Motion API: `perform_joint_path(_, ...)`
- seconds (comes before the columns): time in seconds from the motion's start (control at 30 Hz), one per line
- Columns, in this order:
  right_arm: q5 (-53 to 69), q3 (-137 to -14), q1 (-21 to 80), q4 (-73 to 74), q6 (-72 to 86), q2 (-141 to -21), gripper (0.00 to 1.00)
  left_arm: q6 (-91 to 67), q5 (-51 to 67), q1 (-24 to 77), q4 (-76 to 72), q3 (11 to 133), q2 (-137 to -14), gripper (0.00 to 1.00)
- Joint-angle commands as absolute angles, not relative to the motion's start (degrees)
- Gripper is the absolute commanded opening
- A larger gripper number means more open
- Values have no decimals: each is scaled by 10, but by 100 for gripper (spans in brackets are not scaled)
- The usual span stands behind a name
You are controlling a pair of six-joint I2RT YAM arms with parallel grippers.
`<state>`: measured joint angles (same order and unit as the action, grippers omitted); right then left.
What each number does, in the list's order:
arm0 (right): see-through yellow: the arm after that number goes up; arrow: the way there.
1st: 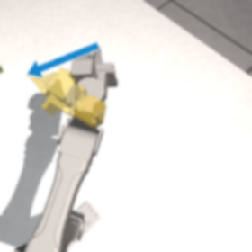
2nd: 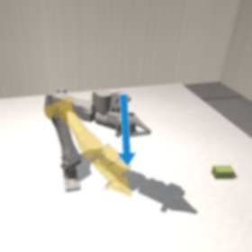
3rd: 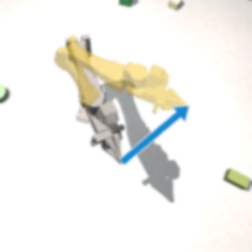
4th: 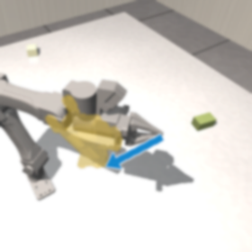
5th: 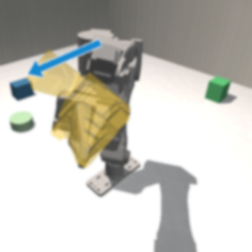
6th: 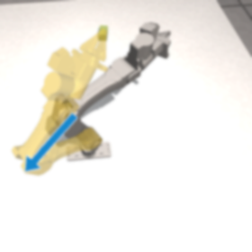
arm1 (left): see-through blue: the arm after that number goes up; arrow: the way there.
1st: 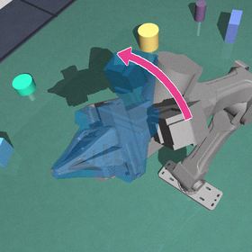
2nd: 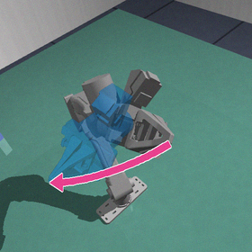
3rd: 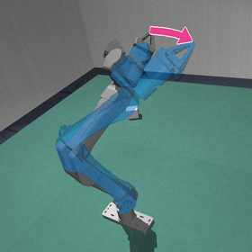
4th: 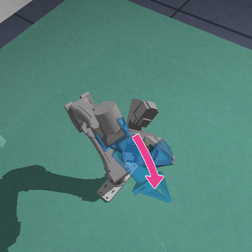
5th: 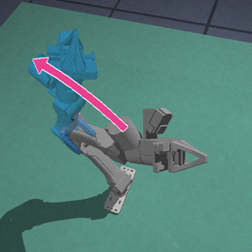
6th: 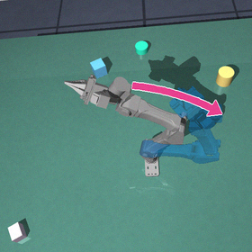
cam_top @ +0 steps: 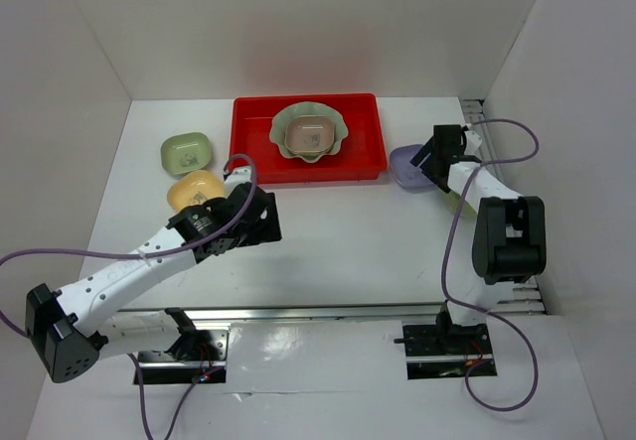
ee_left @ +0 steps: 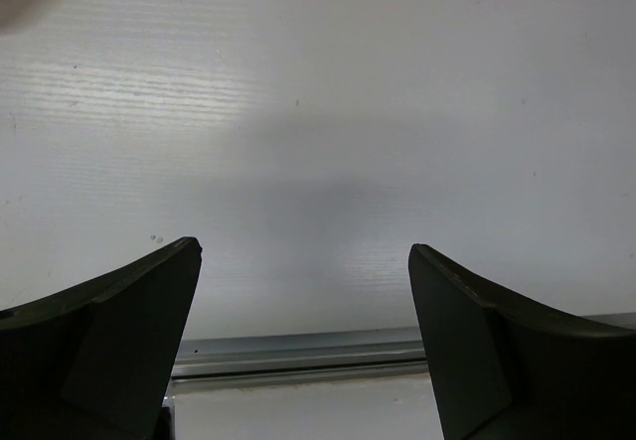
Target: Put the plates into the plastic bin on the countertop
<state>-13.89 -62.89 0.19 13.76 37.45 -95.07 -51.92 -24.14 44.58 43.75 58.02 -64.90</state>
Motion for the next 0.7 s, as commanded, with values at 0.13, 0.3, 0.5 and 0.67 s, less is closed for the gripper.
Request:
perform_joint_path(0.13,-182,-606,16,99,456,-989,80,-493,-234,444,418,574,-620,99)
perform_joint_path(0.3,-193,-622,21,93,481,-1050,75,-493,-229,444,413,574,-608,99)
perform_joint_path(0.5,-193,-663,26,108,511,-1106,56,-493,-229,444,413,563,-592,99)
perform_joint_path(0.67,-200,-677,32,125,540,-1125,23,-493,-229,444,413,557,-575,99)
